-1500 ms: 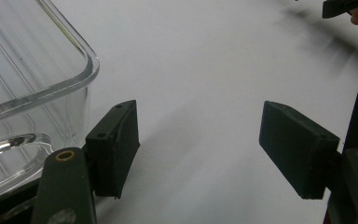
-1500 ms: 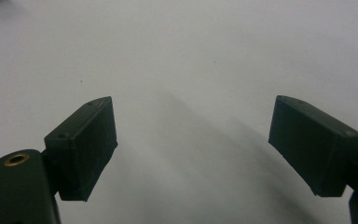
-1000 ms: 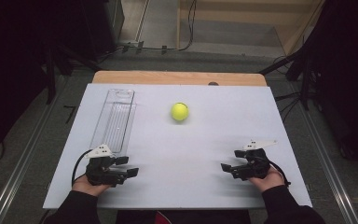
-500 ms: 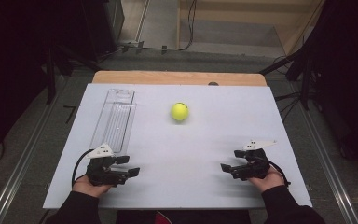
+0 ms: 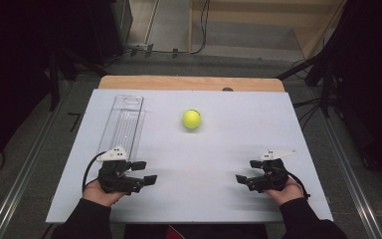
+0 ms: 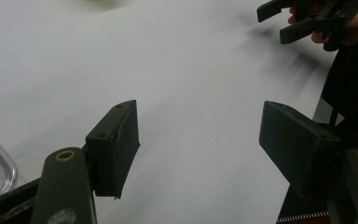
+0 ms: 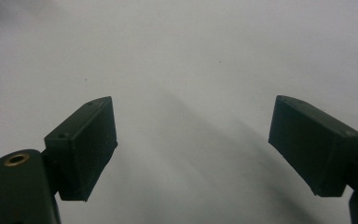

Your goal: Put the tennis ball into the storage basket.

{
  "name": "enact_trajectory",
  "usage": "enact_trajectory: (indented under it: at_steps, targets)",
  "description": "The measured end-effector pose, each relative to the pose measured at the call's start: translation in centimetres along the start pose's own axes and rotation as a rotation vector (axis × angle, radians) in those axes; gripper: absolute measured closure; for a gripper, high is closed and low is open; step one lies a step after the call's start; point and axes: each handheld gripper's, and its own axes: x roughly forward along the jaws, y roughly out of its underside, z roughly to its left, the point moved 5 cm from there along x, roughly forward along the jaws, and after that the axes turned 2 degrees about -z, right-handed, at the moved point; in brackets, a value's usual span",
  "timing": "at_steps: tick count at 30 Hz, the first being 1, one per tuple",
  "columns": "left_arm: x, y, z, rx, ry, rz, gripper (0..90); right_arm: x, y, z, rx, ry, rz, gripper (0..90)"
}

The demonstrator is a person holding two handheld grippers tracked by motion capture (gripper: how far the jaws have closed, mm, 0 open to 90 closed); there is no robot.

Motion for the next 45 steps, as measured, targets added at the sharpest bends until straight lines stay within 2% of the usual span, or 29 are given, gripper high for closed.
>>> enact_trajectory:
  at_steps: [13, 17, 20, 21, 39, 45]
  targets:
    - [0.7, -3.3, -0.2, 0.027, 0.007, 0.006, 29.2, 0.1, 0.0, 0.0, 0.003, -0.005, 0.006, 13.3]
    - [0.9, -4.2, 0.0, 0.022, -0.003, 0.006, 29.2, 0.2, -0.1, 0.1, 0.004, -0.003, 0.004, 13.3]
    - [1.0, -4.8, 0.1, 0.028, -0.03, -0.001, 29.2, 0.2, -0.1, 0.2, 0.005, 0.001, 0.001, 13.3]
    - [1.2, -5.2, 0.1, 0.033, -0.024, -0.006, 29.2, 0.2, -0.1, 0.1, 0.005, 0.005, 0.004, 13.3]
    - [3.5, -7.5, 1.1, 0.005, -0.022, -0.003, 29.2, 0.0, -0.2, -0.2, 0.021, 0.016, -0.008, 13.3]
    - [4.4, -8.1, 1.6, 0.027, -0.038, 0.003, 29.2, 0.0, -0.1, -0.2, 0.021, 0.015, -0.006, 13.3]
